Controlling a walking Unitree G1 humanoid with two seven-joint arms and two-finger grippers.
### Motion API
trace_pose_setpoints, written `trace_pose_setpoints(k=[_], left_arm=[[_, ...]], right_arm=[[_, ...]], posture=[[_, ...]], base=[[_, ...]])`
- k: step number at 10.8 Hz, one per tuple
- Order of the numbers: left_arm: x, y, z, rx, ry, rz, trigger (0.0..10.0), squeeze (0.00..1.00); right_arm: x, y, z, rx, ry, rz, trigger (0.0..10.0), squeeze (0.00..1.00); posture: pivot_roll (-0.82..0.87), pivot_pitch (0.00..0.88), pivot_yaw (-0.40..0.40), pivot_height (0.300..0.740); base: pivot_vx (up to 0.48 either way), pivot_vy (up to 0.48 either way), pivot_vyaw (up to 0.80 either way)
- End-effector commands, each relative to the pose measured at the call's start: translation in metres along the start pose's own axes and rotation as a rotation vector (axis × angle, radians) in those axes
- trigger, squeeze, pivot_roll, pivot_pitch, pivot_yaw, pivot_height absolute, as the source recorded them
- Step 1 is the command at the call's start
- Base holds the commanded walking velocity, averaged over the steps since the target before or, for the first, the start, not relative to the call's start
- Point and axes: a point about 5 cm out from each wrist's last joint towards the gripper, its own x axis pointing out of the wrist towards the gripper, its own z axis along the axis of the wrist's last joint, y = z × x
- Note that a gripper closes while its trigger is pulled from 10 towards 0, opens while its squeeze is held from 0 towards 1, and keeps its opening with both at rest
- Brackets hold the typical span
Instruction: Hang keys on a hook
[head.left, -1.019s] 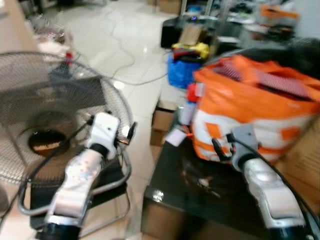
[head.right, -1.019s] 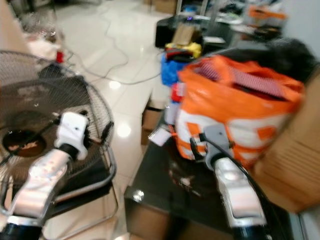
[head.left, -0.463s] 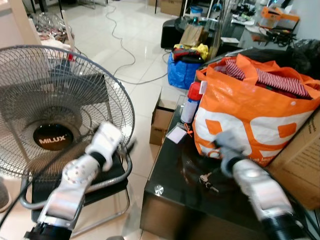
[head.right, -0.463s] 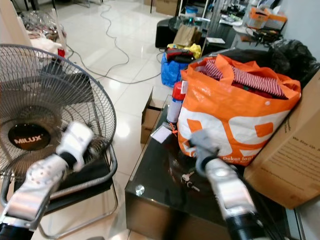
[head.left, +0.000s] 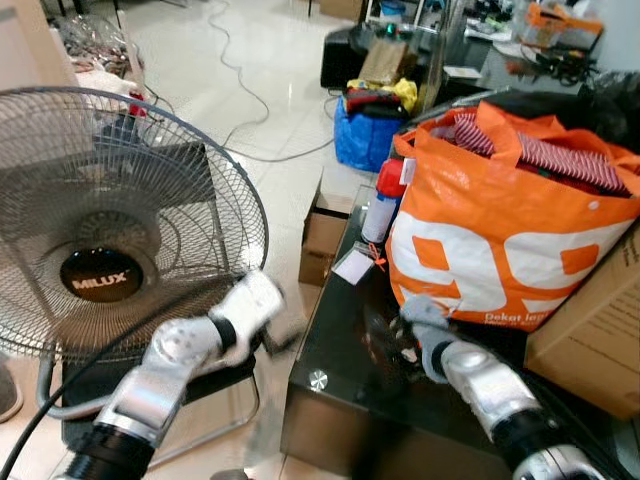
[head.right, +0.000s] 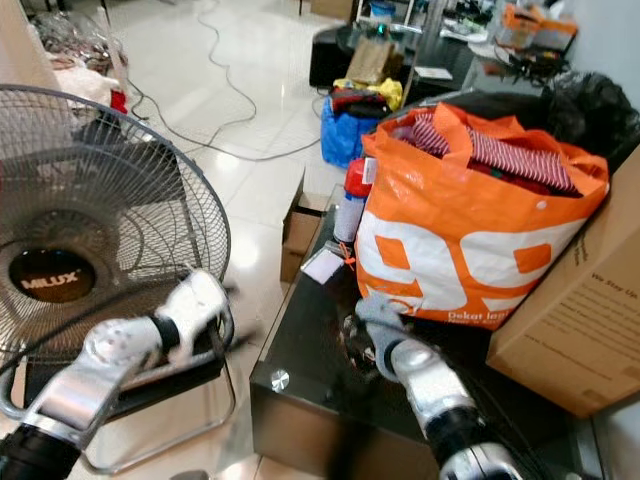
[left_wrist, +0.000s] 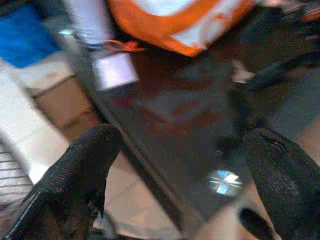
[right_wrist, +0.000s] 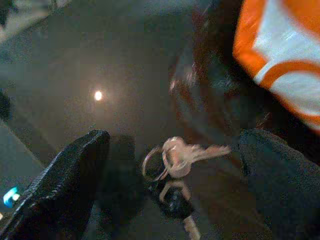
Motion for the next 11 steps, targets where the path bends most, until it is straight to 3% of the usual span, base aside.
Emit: trace_pose_setpoints(k=[1,3,6,7,8,9,11], left_arm=[[0.002,-0.002,0.005,0.024,-0.008,-0.050,10.0,0.00],[0.003,-0.009,0.001,0.001,0.022,-0.145,10.0,0.00],[0.003,-0.016,-0.002,-0.029,0.035,-0.186,10.0,0.00],[0.003,-0.017,-0.002,-0.029,0.033,-0.189,10.0,0.00],[0.003,-0.017,-0.001,-0.026,0.029,-0.190,10.0,0.00],[0.002,-0.017,0.000,-0.021,0.025,-0.189,10.0,0.00],[0.001,-0.016,0.000,-0.012,0.024,-0.190,10.0,0.00]], right_arm=[[0.001,-0.002,0.001,-0.019,0.009,-0.007,10.0,0.00],[0.002,-0.003,-0.006,-0.047,0.021,0.036,10.0,0.00],[0.002,-0.012,-0.019,-0.047,0.079,0.015,10.0,0.00],[0.002,-0.015,-0.021,-0.045,0.092,0.002,6.5,0.00],[0.002,-0.017,-0.023,-0.040,0.100,-0.007,2.3,0.00],[0.002,-0.020,-0.024,-0.035,0.108,-0.006,0.0,0.00],[0.002,-0.023,-0.025,-0.033,0.118,0.000,0.0,0.00]], posture=[[0.03,0.000,-0.077,0.740],[0.02,0.000,-0.080,0.740],[0.01,0.000,-0.090,0.740],[0.01,0.000,-0.094,0.740],[0.01,0.000,-0.095,0.740],[0.01,0.000,-0.094,0.740],[0.01,0.000,-0.090,0.740]], base=[[0.000,0.000,0.00],[0.000,0.000,0.00],[0.000,0.000,0.00],[0.000,0.000,0.00],[0.000,0.000,0.00],[0.000,0.000,0.00],[0.000,0.000,0.00]])
